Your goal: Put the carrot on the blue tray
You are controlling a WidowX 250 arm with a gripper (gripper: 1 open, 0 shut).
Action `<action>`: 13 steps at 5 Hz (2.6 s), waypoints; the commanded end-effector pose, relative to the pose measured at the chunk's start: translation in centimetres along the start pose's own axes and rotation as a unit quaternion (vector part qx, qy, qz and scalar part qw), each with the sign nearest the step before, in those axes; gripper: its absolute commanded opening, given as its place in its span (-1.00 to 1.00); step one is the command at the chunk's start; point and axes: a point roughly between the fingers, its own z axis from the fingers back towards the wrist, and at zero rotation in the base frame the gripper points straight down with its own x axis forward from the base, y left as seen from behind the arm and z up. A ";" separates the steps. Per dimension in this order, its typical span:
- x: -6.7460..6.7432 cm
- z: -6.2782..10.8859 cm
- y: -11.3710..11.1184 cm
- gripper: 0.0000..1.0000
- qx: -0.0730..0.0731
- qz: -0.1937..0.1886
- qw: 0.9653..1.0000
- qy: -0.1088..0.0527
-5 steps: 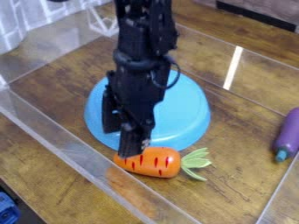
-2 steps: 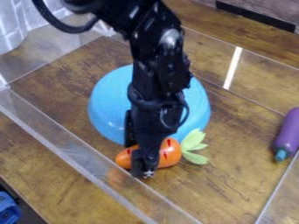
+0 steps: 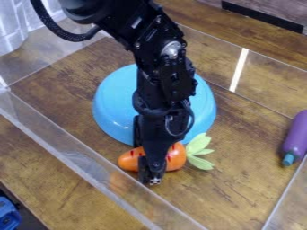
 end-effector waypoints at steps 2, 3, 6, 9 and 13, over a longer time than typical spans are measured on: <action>0.3 0.9 -0.2 -1.00 0.004 -0.003 1.000 -0.022; 0.3 1.0 -0.2 -1.00 0.003 -0.002 1.000 -0.026; 0.3 1.3 -0.2 -1.00 0.002 0.002 0.999 -0.035; 0.4 1.5 0.1 -1.00 0.004 0.007 0.999 -0.042; 0.5 1.8 1.0 -1.00 0.015 0.011 0.999 -0.045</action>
